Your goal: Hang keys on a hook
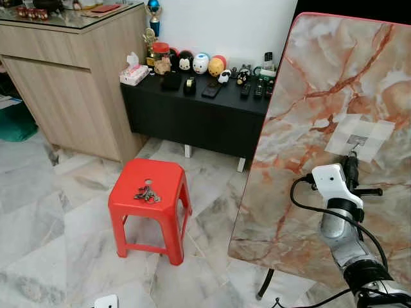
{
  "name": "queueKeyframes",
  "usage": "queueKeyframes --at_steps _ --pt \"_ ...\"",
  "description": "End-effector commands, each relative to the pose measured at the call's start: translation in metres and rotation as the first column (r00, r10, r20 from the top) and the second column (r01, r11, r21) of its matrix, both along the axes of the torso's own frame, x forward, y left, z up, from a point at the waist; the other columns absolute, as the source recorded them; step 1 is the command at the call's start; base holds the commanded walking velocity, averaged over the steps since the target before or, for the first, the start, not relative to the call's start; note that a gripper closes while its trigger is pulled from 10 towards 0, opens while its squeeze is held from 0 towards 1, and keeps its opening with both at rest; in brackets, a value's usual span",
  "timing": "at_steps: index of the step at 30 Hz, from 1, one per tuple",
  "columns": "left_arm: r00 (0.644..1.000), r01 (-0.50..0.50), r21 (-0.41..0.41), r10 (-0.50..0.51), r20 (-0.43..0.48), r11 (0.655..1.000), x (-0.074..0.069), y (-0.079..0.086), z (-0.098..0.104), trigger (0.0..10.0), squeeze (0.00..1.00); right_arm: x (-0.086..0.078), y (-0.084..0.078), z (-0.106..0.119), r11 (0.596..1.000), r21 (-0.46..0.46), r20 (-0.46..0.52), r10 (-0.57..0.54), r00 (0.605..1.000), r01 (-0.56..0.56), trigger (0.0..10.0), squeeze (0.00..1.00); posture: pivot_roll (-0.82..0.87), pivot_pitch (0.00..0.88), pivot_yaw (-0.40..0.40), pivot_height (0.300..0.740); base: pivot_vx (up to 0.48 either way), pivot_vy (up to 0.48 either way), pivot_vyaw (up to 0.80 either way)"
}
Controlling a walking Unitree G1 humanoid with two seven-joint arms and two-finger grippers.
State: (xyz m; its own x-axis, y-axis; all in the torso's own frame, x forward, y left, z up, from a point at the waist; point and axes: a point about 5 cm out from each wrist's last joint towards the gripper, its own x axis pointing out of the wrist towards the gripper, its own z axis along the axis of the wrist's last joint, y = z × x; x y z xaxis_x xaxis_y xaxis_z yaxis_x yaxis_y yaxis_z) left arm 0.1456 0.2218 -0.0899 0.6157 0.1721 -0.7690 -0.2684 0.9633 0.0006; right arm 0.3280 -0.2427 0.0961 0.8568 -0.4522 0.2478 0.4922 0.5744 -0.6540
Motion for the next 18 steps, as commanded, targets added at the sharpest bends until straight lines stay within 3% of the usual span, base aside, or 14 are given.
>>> queueKeyframes --at_steps 1,2,3,4,7,9,10,13,16,17,18 --pt "1.000 0.010 -0.008 -0.010 -0.018 1.000 -0.005 -0.001 -0.002 10.0 0.00 0.000 0.003 -0.001 1.000 0.021 0.005 0.024 1.000 -0.024 10.0 0.71 0.07 0.000 -0.082 0.718 0.000 0.000 0.00" --pt "1.000 0.012 -0.009 -0.012 -0.018 1.000 -0.005 -0.002 -0.002 10.0 0.00 -0.001 0.008 -0.002 0.997 0.044 0.011 0.058 0.998 -0.058 10.0 0.56 0.07 0.000 -0.083 0.718 0.000 0.000 0.00" --pt "1.000 0.012 -0.009 -0.012 -0.018 1.000 -0.005 -0.002 -0.002 10.0 0.00 -0.001 0.008 -0.002 0.997 0.044 0.011 0.058 0.998 -0.058 10.0 0.56 0.07 0.000 -0.083 0.718 0.000 0.000 0.00" --pt "1.000 0.012 -0.009 -0.012 -0.018 1.000 -0.005 -0.002 -0.002 10.0 0.00 -0.002 0.011 -0.003 0.996 0.053 0.016 0.073 0.997 -0.074 10.0 0.01 0.07 0.000 -0.083 0.718 0.000 0.000 0.00" --pt "1.000 0.013 -0.009 -0.013 -0.019 1.000 -0.006 -0.001 -0.002 10.0 0.00 -0.006 0.016 -0.007 0.990 0.083 0.021 0.115 0.993 -0.117 10.0 0.00 0.07 0.000 -0.082 0.718 0.000 0.000 0.00" --pt "1.000 0.015 -0.008 -0.015 -0.021 1.000 -0.006 -0.001 -0.003 10.0 0.00 -0.015 0.028 -0.020 0.958 0.187 0.000 0.222 0.975 -0.218 10.0 0.00 0.07 0.000 -0.082 0.718 0.000 0.000 0.00" --pt "1.000 0.015 -0.008 -0.015 -0.021 1.000 -0.006 -0.001 -0.003 10.0 0.00 -0.015 0.028 -0.020 0.958 0.187 0.000 0.222 0.975 -0.218 10.0 0.00 0.07 0.000 -0.082 0.718 0.000 0.000 0.00" --pt "1.000 0.017 -0.009 -0.017 -0.023 1.000 -0.006 -0.001 -0.003 10.0 0.00 -0.025 0.037 -0.039 0.897 0.330 -0.058 0.329 0.942 -0.293 10.0 0.00 0.07 0.000 -0.082 0.718 0.000 0.000 0.00" --pt "0.999 0.022 -0.009 -0.022 -0.025 1.000 -0.006 -0.002 -0.003 10.0 0.00 -0.037 0.034 -0.066 0.803 0.557 -0.129 0.336 0.933 -0.212 10.0 0.00 0.06 0.000 -0.078 0.718 0.000 0.000 0.00" --pt "0.999 0.025 -0.007 -0.025 -0.027 1.000 -0.005 -0.001 -0.003 10.0 0.00 -0.046 0.030 -0.086 0.728 0.676 -0.199 0.334 0.921 -0.117 10.0 0.00 0.05 0.000 -0.076 0.718 0.000 0.000 0.00" --pt "0.999 0.026 -0.005 -0.026 -0.027 1.000 -0.005 -0.001 -0.003 10.0 0.00 -0.052 0.026 -0.095 0.710 0.701 -0.230 0.319 0.919 -0.071 10.0 0.00 0.05 0.000 -0.075 0.718 0.000 0.000 0.00"
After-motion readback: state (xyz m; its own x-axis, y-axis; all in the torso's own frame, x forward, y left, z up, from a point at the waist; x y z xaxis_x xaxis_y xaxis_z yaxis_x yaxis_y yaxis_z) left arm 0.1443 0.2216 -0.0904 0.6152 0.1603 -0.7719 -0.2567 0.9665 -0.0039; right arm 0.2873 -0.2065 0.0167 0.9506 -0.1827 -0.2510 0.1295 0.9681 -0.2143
